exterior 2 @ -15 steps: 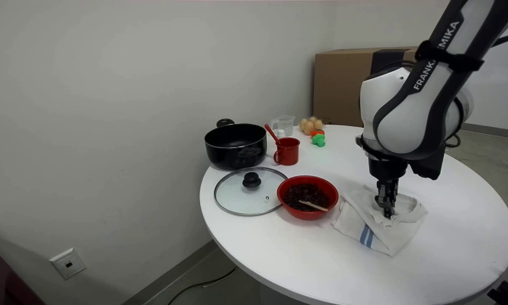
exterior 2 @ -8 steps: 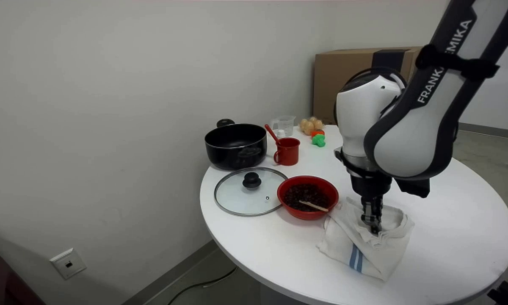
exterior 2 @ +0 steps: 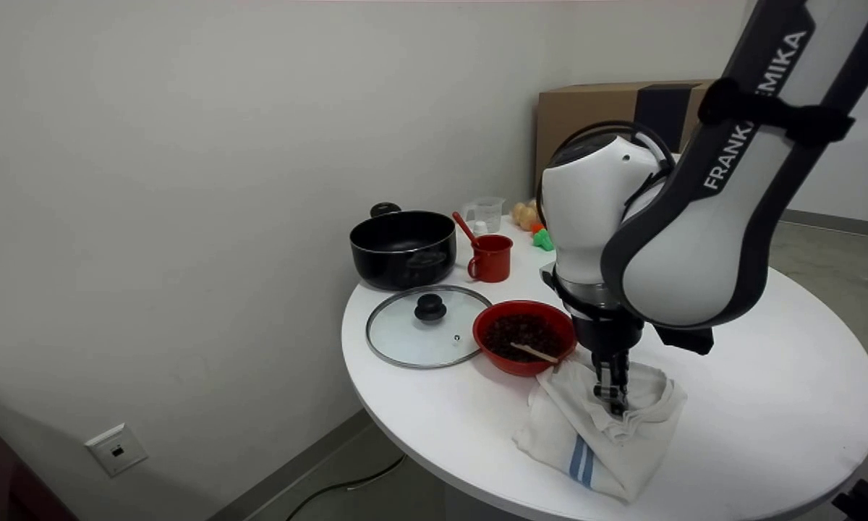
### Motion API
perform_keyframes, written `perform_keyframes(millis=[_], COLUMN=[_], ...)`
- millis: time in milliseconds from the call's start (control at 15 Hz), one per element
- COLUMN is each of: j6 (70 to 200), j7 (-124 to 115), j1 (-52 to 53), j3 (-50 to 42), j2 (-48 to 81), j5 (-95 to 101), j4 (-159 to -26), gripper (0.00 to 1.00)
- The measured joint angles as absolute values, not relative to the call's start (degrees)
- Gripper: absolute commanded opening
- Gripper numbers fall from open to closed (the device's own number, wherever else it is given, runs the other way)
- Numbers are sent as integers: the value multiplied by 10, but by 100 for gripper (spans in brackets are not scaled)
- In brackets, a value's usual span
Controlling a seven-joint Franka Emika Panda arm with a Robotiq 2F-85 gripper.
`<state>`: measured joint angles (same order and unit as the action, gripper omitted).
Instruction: Move the silver pot to the right side of the table, use the white and blue towel to wipe the table
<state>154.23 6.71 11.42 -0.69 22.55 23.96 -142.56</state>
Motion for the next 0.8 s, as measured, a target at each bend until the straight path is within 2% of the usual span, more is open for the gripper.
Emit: perform_keyframes(millis=[800], j6=[1612], j7=[62], j1=[114], j3=[-21], j2=[176], j5=[276], j4=[-1538], gripper=[3])
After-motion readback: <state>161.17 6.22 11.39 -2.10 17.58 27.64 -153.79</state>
